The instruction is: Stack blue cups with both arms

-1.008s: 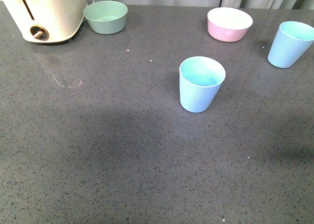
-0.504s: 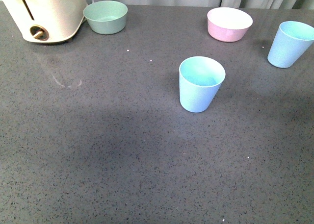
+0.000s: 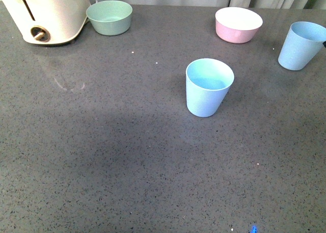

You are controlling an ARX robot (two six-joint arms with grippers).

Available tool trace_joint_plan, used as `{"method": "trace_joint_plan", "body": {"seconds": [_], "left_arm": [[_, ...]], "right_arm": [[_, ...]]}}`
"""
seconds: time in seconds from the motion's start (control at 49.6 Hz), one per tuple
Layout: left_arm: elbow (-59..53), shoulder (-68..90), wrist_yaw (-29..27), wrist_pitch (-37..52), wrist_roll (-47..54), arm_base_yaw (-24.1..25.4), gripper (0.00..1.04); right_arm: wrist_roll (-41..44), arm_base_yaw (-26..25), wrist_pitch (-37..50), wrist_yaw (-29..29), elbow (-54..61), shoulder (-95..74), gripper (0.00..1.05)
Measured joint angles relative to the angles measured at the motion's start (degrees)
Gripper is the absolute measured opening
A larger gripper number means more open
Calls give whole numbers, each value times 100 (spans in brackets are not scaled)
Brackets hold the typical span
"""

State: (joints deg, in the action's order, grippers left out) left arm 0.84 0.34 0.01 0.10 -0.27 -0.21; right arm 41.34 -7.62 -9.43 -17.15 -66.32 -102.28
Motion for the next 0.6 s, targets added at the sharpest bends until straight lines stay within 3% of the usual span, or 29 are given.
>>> {"method": "trace_joint_plan", "body": {"seconds": [0.444,0.605], "left_arm": [[0,0,0,0,-2,0,96],[0,0,0,0,-2,0,96]], "right_arm": [[328,391,-782,391,-1910,-1805,95],[291,452,-833,404,-2000,-2061,71]]}}
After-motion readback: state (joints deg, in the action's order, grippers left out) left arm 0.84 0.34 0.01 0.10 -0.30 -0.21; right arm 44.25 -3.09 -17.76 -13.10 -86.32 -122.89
